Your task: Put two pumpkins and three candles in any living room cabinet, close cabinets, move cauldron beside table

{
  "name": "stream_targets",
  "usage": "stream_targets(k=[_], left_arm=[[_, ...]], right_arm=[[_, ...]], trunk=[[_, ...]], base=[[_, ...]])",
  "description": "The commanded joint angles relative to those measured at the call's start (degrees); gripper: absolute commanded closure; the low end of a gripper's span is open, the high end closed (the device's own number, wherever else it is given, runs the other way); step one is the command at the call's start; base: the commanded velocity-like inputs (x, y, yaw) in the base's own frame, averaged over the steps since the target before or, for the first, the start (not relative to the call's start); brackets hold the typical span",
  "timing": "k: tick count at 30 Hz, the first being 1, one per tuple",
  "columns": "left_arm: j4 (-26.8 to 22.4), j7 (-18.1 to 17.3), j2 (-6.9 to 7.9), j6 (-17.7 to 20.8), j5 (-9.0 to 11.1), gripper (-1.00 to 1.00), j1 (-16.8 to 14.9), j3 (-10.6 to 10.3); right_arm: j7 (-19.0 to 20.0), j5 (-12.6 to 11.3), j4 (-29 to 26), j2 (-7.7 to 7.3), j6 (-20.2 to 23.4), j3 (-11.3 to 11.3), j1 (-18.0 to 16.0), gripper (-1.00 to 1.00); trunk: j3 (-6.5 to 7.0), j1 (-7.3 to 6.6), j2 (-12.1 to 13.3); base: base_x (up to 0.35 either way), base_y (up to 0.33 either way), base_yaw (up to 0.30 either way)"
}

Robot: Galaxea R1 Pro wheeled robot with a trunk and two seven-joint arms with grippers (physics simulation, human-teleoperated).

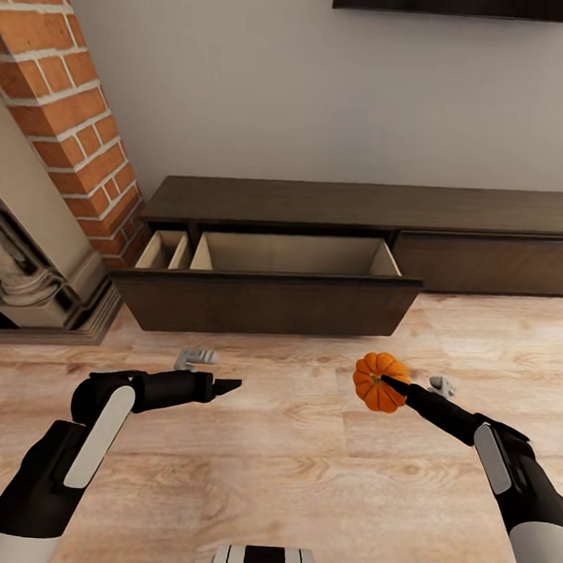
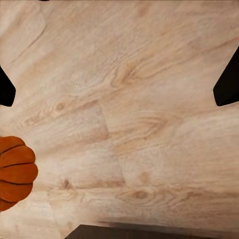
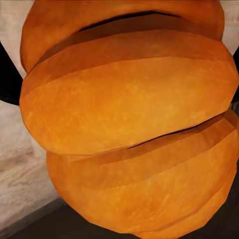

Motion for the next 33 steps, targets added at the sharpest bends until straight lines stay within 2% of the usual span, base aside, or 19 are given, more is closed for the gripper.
stream_targets(k=[1, 23, 33], left_arm=[[-0.02, -0.58, 0.02, 0.13, -0.58, -1.0, -0.05, 0.03], [-0.07, -0.61, 0.02, 0.13, -0.57, -1.0, -0.05, 0.23], [-0.07, -0.58, 0.01, 0.13, -0.59, -1.0, -0.05, 0.05]], right_arm=[[0.24, -0.47, 0.0, 0.01, 0.53, -0.08, -0.02, 1.0], [0.4, -0.5, 0.01, 0.23, 0.41, 0.16, -0.02, 1.0], [0.3, -0.61, 0.01, 0.24, -0.06, 0.05, -0.02, 1.0]], trunk=[[0.03, -0.01, -0.02], [1.56, -0.01, -0.02], [1.67, -0.01, -0.02]], base=[[0.0, 0.0, 0.197], [-0.036, 0.043, 0.203], [-0.001, 0.002, 0.045]])
